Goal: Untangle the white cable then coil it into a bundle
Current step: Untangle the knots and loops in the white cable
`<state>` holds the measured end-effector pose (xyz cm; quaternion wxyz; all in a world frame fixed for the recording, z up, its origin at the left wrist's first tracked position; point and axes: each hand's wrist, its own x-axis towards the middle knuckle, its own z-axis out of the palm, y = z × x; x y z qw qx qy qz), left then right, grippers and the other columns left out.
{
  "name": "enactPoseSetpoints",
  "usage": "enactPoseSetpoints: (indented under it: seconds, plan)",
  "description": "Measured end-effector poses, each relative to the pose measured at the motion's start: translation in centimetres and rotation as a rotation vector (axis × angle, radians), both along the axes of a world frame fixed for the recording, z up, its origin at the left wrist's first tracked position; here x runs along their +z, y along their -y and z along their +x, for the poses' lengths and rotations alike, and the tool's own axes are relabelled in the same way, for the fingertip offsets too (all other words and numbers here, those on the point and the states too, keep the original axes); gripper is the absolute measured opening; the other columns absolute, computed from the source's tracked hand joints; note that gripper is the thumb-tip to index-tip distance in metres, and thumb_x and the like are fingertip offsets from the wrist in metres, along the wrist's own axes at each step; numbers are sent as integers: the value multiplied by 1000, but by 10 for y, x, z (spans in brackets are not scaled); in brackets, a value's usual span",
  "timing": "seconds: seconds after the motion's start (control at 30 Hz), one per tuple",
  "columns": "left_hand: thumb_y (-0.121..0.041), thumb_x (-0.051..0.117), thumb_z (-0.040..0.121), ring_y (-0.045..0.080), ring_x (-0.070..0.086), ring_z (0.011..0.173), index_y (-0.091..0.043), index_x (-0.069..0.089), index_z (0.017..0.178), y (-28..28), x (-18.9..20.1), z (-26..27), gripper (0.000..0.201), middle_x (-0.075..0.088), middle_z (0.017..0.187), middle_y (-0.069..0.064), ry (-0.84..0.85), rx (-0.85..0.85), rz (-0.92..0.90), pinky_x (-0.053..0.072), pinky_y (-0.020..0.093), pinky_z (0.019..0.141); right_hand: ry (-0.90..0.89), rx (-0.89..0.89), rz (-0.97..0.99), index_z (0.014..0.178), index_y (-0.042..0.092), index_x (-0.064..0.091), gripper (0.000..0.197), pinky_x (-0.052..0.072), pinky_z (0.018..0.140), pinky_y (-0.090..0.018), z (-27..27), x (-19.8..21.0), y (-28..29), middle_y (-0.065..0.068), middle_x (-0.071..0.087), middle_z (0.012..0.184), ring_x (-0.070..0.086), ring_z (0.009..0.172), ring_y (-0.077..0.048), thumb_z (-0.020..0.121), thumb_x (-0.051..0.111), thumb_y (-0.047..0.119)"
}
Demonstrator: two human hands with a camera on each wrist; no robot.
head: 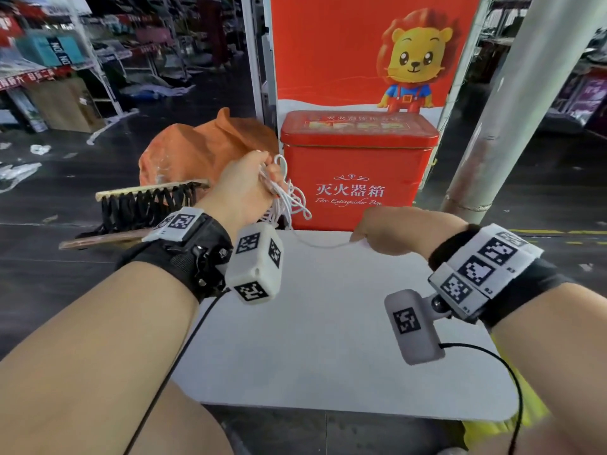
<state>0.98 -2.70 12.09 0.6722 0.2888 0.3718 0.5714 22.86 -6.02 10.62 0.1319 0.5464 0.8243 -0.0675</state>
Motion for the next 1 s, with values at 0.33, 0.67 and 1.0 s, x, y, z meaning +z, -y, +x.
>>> enactPoseSetpoints:
  seconds: [0.33, 0.67, 1.0]
  plan:
    - [-14, 40, 101, 16, 51, 45, -7, 45, 77, 18, -3, 34, 25, 48, 64, 6, -271, -91, -124, 44, 25, 53, -433, 346, 116, 79, 31, 45, 34, 47, 66, -24, -34, 19, 15, 8, 65, 82, 60, 74, -8, 86, 55, 0]
    - [-6, 38, 98, 24, 64, 60, 1, 51, 98, 37, -2, 47, 14, 64, 70, 15, -467, -431, -106, 57, 30, 53, -272, 33, 469, 74, 22, 39, 51, 24, 47, -26, -24, 32, 15, 7, 41, 62, 36, 53, -9, 73, 58, 70]
    - [-7, 37, 94, 7, 24, 35, -14, 39, 64, 31, 3, 40, 31, 33, 47, -4, -563, -350, 63, 20, 17, 35, -1174, -157, -13, 66, 10, 50, 36, 44, 53, -21, -11, 22, 9, -3, 56, 56, 52, 51, -12, 87, 64, 35]
